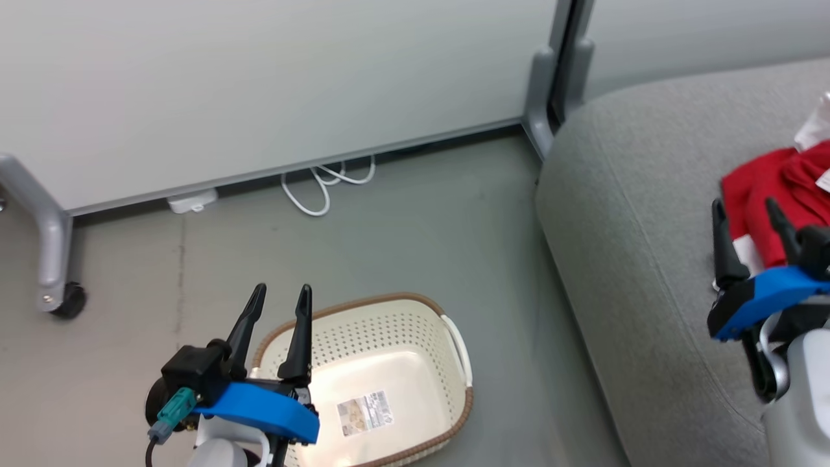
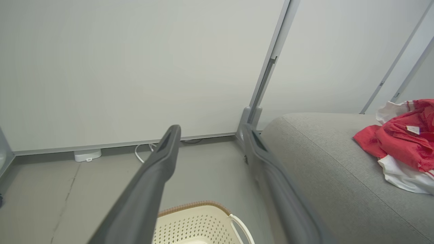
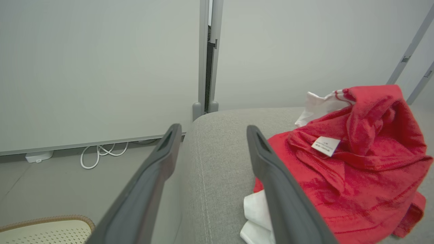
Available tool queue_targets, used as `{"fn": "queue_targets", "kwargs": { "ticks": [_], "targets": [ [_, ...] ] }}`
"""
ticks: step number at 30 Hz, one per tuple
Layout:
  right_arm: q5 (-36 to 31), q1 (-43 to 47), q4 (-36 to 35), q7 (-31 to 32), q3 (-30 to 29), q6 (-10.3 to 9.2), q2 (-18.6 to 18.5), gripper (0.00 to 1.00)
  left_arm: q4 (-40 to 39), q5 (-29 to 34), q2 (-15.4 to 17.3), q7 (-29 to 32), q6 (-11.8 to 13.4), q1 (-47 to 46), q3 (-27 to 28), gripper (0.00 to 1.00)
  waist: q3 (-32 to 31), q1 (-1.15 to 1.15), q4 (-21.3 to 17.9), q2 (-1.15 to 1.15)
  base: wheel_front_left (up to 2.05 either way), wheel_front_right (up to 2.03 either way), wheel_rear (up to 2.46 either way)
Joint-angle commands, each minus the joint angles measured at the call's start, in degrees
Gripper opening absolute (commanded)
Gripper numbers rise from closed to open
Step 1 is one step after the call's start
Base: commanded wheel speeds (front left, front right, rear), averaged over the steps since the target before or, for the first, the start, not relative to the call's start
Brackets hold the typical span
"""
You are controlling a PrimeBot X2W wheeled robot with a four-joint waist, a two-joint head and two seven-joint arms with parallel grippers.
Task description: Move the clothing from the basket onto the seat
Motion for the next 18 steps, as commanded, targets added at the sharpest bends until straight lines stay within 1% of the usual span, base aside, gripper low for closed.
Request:
{"fn": "queue_targets", "kwargs": {
  "ticks": [1, 10, 18],
  "targets": [
    [0.5, 1.5, -0.9, 0.2, 0.2, 0.01, 0.3, 1.0, 0.2, -0.2, 0.0, -0.3, -0.1, 0.6, 0.3, 1.0, -2.0, 0.02, 2.1, 0.0, 0.0, 0.0, 0.0],
    [0.9, 11.4, -11.9, 3.8, 1.5, 0.01, 3.6, 1.0, 2.7, -0.2, 0.5, -0.3, -0.1, 1.8, 2.4, 1.0, -4.4, 0.02, 6.8, 0.0, 0.0, 0.0, 0.0],
    [1.3, 18.4, -17.8, 5.4, 2.3, 0.01, 6.5, 1.0, 4.7, 0.0, 0.6, -0.3, -0.1, 1.6, 4.0, 1.0, -5.8, 0.02, 9.6, 0.0, 0.0, 0.0, 0.0]
  ]
}}
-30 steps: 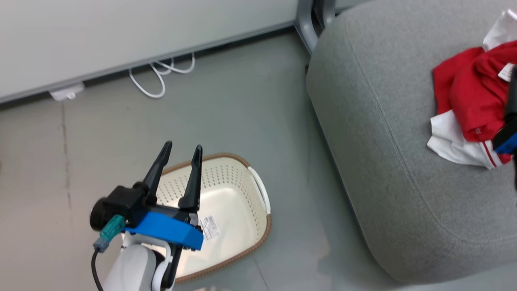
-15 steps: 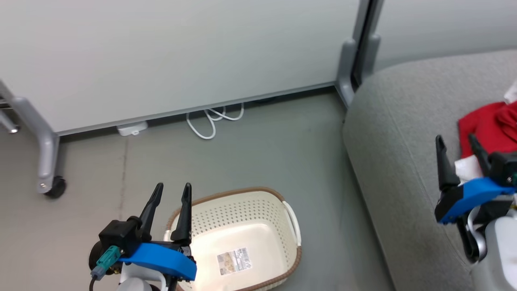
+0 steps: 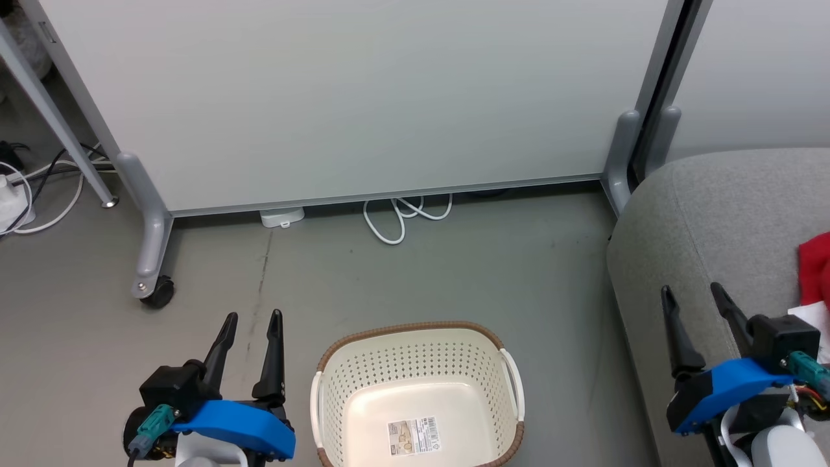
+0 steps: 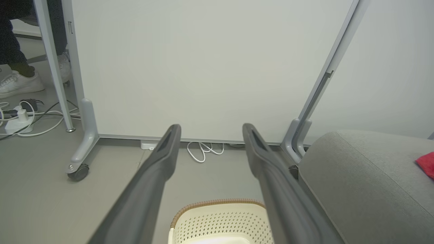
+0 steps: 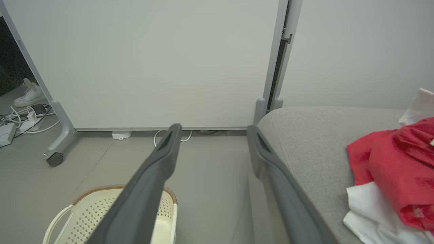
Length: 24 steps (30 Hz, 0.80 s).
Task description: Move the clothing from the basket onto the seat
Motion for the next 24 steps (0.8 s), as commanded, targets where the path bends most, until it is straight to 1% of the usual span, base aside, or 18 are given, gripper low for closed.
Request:
{"fn": "queue_targets", "kwargs": {
  "ticks": [1, 9, 24],
  "targets": [
    [0.2, 1.4, -0.6, 0.1, 0.2, 0.01, 0.3, 1.0, 0.2, 0.3, 0.1, -0.3, -0.1, -0.1, 0.4, 1.0, -0.2, 0.01, 0.6, -0.01, 0.0, 0.0, 0.0],
    [0.7, 4.3, -3.0, 0.6, 1.7, 0.01, 1.7, 1.0, 1.0, 0.4, 0.1, -0.3, -0.1, -0.4, 1.4, 1.0, -0.2, 0.01, 1.7, -0.01, 0.0, 0.0, 0.0],
    [1.8, 5.0, -3.4, 0.6, 2.0, 0.01, 2.4, 1.0, 1.5, 0.3, 0.3, -0.3, -0.1, -0.9, 0.7, 1.0, 0.0, 0.01, 1.0, -0.01, 0.0, 0.0, 0.0]
  ]
}}
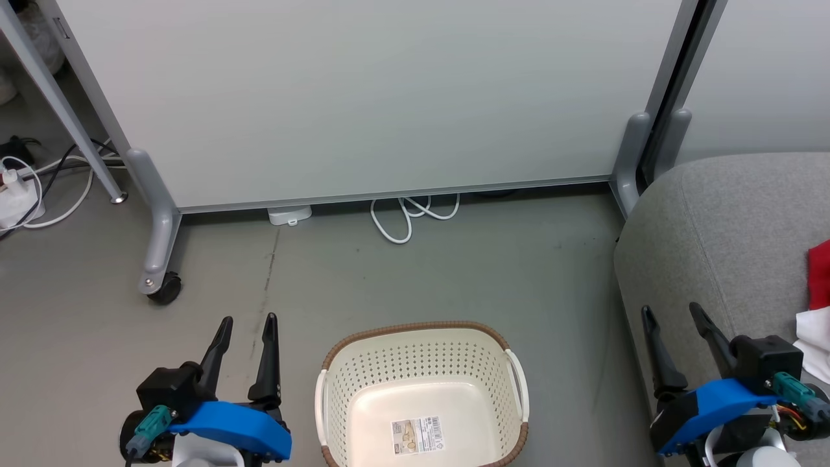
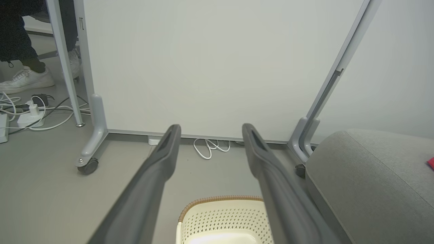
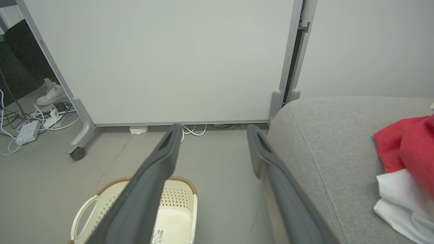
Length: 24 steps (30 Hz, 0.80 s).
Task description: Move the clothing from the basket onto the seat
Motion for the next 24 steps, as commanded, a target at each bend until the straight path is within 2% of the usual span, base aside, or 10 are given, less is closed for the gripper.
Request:
{"fn": "queue_targets", "kwargs": {
  "ticks": [1, 14, 15, 22, 24],
  "targets": [
    [0.1, 0.9, -0.3, 0.0, -0.1, 0.01, 0.2, 1.0, 0.1, 0.1, 0.2, -0.3, -0.1, -0.9, -0.3, 1.0, 0.1, 0.0, -0.1, 0.0, 0.0, 0.0, 0.0],
    [-0.2, 0.8, 0.4, -0.3, -0.1, 0.01, 0.3, 1.0, 0.7, -0.7, 0.5, -0.3, -0.1, -0.9, -1.2, 1.0, 0.3, 0.0, -0.5, 0.0, 0.0, 0.0, 0.0],
    [-0.1, 0.8, 0.4, -0.3, 0.0, 0.01, 0.3, 0.0, 0.8, -1.0, 0.5, -0.3, -0.1, -0.9, -1.4, 0.0, 0.3, 0.0, -0.6, 0.0, 0.0, 0.0, 0.0],
    [0.0, 1.3, 4.1, 0.1, -0.1, 0.0, 0.4, 0.0, 3.8, -0.9, -0.4, 0.3, 0.0, 3.3, -1.3, 0.0, 0.3, 0.0, -0.6, 0.0, 0.0, 0.0, 0.0],
    [2.4, 0.9, 4.4, 0.6, -0.5, 0.0, 0.4, 0.0, 3.4, -2.9, -0.5, 1.0, 0.0, 3.2, -0.8, 0.0, 0.3, 0.0, -0.7, 0.0, 0.0, 0.0, 0.0]
  ]
}}
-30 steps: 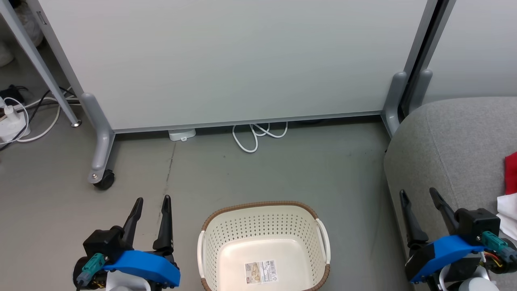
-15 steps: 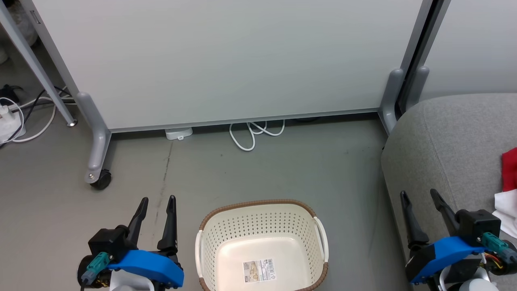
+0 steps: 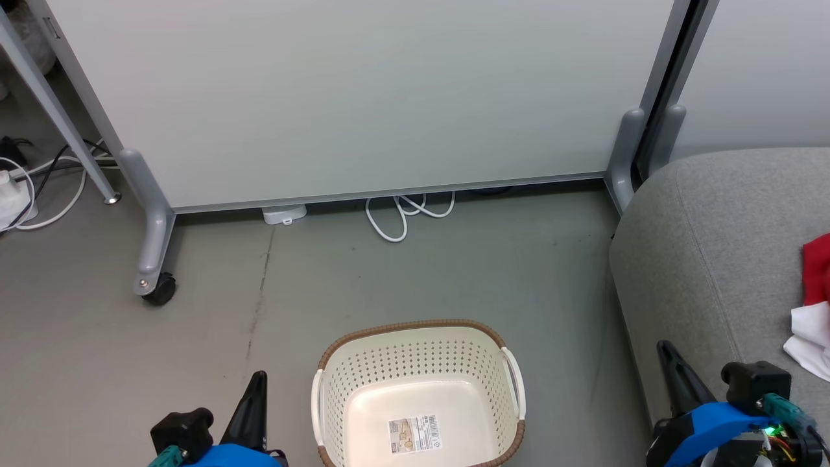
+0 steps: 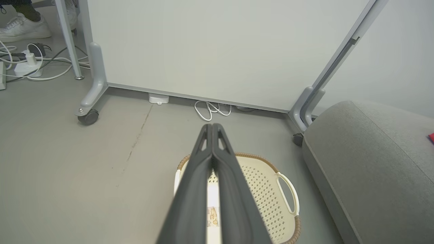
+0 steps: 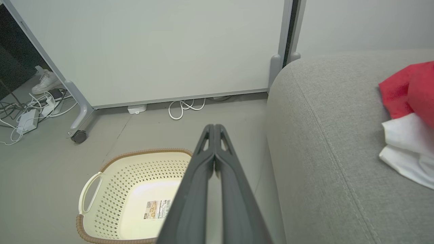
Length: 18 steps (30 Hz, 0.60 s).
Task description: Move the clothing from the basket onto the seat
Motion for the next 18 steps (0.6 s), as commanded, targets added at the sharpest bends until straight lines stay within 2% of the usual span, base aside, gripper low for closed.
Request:
{"fn": "queue_targets", "kwargs": {
  "ticks": [1, 18],
  "targets": [
    [2.8, -0.8, -0.6, 0.3, -0.4, 0.0, -0.1, 0.0, -1.3, -2.3, 0.1, 0.6, 0.0, -1.1, 0.7, 0.0, 0.0, 0.0, 0.0, 0.0, 0.0, 0.0, 0.0],
    [21.6, -1.4, -1.2, 1.9, -0.3, 0.0, -0.2, 0.0, -4.6, -17.1, -0.6, 5.1, 0.0, -1.7, 4.3, 0.0, 0.0, 0.0, -0.5, 0.0, 0.0, 0.0, 0.0]
  ]
}}
